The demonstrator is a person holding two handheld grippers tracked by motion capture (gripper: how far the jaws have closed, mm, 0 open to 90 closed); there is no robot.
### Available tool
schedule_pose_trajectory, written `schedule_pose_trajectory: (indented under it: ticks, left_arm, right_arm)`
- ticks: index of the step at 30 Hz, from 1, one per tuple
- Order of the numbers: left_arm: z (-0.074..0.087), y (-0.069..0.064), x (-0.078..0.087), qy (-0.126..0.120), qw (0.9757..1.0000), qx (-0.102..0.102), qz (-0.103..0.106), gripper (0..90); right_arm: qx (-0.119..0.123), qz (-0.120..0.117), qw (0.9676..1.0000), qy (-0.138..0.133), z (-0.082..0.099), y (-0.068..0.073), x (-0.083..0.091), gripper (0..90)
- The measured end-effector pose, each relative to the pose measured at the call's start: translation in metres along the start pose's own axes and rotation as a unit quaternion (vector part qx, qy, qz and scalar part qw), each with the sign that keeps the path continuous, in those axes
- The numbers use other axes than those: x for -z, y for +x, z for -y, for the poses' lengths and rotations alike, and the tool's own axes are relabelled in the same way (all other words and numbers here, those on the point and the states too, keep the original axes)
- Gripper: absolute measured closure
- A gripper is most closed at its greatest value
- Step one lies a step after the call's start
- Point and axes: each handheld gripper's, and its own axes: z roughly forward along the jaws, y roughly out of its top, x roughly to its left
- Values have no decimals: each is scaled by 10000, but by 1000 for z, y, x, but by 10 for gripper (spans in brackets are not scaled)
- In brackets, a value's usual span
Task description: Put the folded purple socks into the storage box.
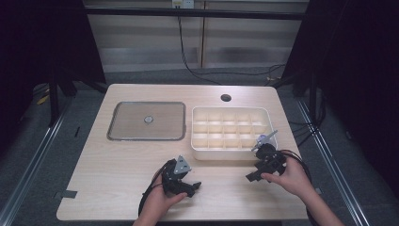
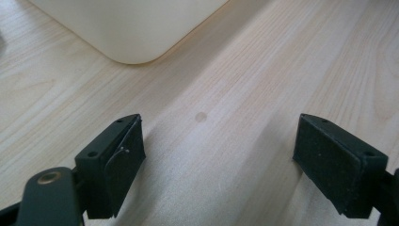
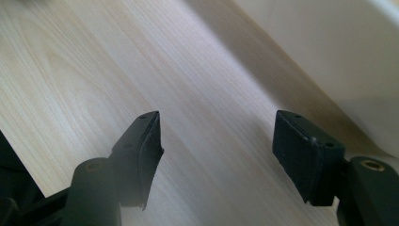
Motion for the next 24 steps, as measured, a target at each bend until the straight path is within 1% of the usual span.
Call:
schedule_pose_trajectory:
  ticks: [4, 5, 7, 8, 12, 14, 15, 16, 17, 19, 22, 24]
  left_arm:
    - [0, 0, 0, 6, 10000, -2, 2, 163]
    - [0, 0, 0, -12, 10000, 24, 7, 163]
    - [0, 0, 0, -12, 10000, 26, 8, 163]
    - [0, 0, 0, -1, 10000, 8, 7, 163]
    - [0, 0, 0, -15, 10000, 26, 6, 163]
    - [0, 0, 0, 5, 10000, 0, 6, 163]
    - [0, 0, 0, -2, 10000, 10, 6, 163]
    - [0, 0, 0, 2, 10000, 3, 6, 163]
    - [0, 0, 0, 2, 10000, 2, 7, 163]
    - [0, 0, 0, 3, 10000, 1, 6, 162]
    - [0, 0, 0, 2, 10000, 2, 6, 163]
    - [0, 0, 0, 3, 10000, 2, 1, 163]
  right_arm:
    - [-8, -12, 10000, -6, 3, 2, -8, 326]
    - [-6, -27, 10000, -15, 3, 3, -11, 325]
    - [21, -45, 10000, -63, 4, 3, -13, 325]
    - [-10, -77, 9999, -99, 5, 4, -14, 325]
    - [79, -103, 9998, -180, 6, 4, -19, 317]
    - [80, -127, 9997, -198, 7, 5, -21, 316]
    - [138, -106, 9996, -206, 8, 5, -22, 315]
    - [128, -98, 9996, -221, 9, 6, -23, 313]
    - [174, -81, 9995, -249, 9, 6, -24, 307]
    - [244, -85, 9990, -367, 11, 7, -25, 306]
    - [327, -71, 9984, -458, 12, 8, -26, 292]
    - [430, -43, 9976, -537, 14, 9, -27, 273]
